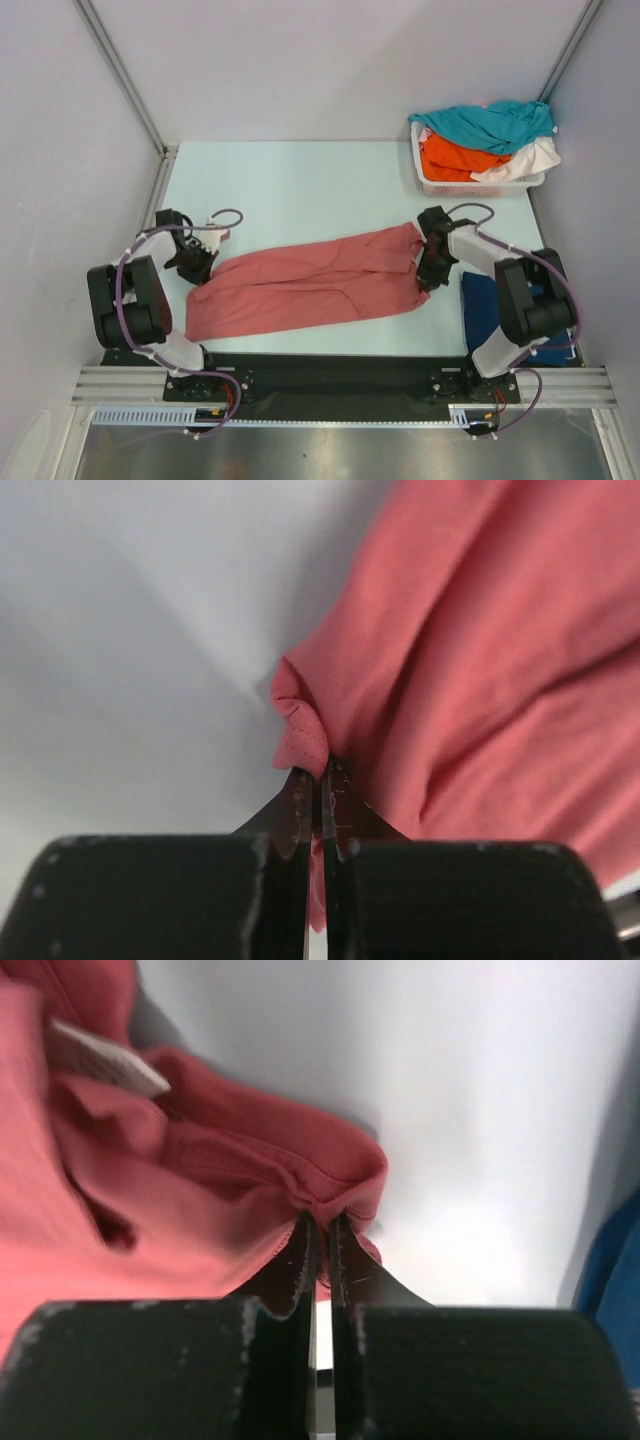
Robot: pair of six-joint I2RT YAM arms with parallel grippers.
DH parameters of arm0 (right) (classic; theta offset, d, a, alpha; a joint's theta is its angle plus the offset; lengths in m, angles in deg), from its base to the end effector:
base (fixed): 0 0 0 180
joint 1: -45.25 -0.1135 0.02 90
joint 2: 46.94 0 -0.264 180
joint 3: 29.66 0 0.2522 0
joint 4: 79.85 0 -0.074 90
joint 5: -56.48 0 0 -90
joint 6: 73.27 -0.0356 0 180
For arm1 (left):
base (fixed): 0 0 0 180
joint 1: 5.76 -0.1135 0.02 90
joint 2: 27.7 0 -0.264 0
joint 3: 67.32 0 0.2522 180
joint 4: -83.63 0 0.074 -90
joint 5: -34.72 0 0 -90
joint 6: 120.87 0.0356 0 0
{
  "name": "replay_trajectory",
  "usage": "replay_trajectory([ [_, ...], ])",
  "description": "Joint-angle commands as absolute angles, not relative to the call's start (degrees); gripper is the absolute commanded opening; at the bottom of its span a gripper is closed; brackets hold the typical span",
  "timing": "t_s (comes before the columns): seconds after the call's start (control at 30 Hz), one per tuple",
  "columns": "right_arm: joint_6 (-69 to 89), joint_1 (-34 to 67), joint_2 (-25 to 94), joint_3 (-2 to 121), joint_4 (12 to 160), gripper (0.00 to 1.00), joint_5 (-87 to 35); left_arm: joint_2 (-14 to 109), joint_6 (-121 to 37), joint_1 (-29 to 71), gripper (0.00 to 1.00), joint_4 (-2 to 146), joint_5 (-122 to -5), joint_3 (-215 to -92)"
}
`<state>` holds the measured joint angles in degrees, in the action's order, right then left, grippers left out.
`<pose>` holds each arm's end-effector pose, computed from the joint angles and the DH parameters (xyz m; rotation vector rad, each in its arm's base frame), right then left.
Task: Fold and stack the t-shirts
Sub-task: Fold the tshirt
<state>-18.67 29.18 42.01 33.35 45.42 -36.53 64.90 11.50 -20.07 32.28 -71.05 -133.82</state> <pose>0.2501 0.0701 0.1590 0.5052 2.9287 0.0350 0.2756 0.0603 0.1606 0.7235 2.7187 -0.1961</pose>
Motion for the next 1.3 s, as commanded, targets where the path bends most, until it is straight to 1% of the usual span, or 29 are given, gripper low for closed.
replay_trajectory([
  [0.0,-16.1,30.0,51.5,43.3,61.5,0.00,-40.1,60.5,21.2,-18.5,0.02,22.0,-78.0,-128.5],
  [0.07,-15.4,30.0,56.7,48.1,61.2,0.00,-40.2,60.1,24.5,-18.6,0.02,19.9,-80.5,-127.1],
  [0.1,-15.0,30.0,58.6,53.1,61.0,0.00,-40.3,60.0,25.7,-18.5,0.03,17.1,-81.7,-127.0],
  [0.13,-14.7,30.0,60.3,55.4,60.8,0.00,-40.2,59.9,27.4,-18.5,0.03,16.0,-82.7,-126.8],
  [0.3,-13.0,29.7,74.1,71.5,57.0,0.00,-39.0,59.0,28.8,-17.6,0.04,12.4,-88.1,-126.8],
  [0.33,-12.5,29.6,75.8,77.6,56.3,0.00,-39.2,59.0,28.5,-17.1,0.05,11.8,-89.5,-127.1],
  [0.37,-12.5,29.4,77.4,80.4,54.9,0.00,-39.7,59.4,27.9,-15.4,0.05,10.7,-91.0,-127.7],
  [0.4,-12.4,29.3,80.8,83.6,54.5,0.00,-39.8,59.6,27.6,-14.1,0.05,8.3,-95.1,-129.0],
  [0.43,-12.3,29.3,82.4,89.1,54.0,0.00,-39.8,59.7,27.4,-12.7,0.06,7.3,-96.7,-129.5],
  [0.5,-12.2,29.2,86.2,95.6,51.8,0.00,-40.0,59.4,25.7,-7.6,0.07,7.4,-99.0,-129.6],
  [0.53,-12.5,29.3,90.0,102.2,50.8,0.00,-40.2,59.1,24.3,-6.2,0.07,8.7,-98.3,-129.2],
  [0.57,-12.7,29.3,91.8,105.4,49.3,0.00,-40.4,59.0,23.2,-2.4,0.07,11.6,-97.5,-128.0],
  [0.7,-12.8,28.8,100.5,121.8,46.1,0.00,-40.9,61.3,20.8,2.8,0.07,15.5,-96.1,-126.8],
  [0.77,-13.0,28.4,102.9,125.2,47.5,0.00,-42.7,62.2,19.3,6.4,0.08,17.9,-96.2,-127.1],
  [0.83,-13.5,28.1,103.0,124.1,53.3,0.00,-42.9,62.9,16.8,9.3,0.09,19.8,-96.9,-127.7],
  [0.93,-14.1,28.1,104.8,124.6,59.0,0.00,-42.0,64.1,12.2,16.6,0.11,23.8,-99.7,-129.2],
  [1.07,-14.0,28.0,109.2,130.7,62.2,0.00,-41.5,66.3,8.4,22.1,0.13,26.1,-104.5,-132.1],
  [1.17,-13.5,28.0,110.8,132.6,66.3,0.00,-42.4,66.8,6.7,23.5,0.18,27.1,-106.1,-132.1],
  [1.2,-13.0,28.0,110.8,132.6,67.3,0.00,-42.7,66.9,6.1,23.5,0.24,27.2,-106.6,-132.1],
  [1.27,-11.8,28.1,110.8,132.7,69.2,0.12,-43.2,66.9,5.4,23.5,0.32,27.6,-105.7,-132.1],
])
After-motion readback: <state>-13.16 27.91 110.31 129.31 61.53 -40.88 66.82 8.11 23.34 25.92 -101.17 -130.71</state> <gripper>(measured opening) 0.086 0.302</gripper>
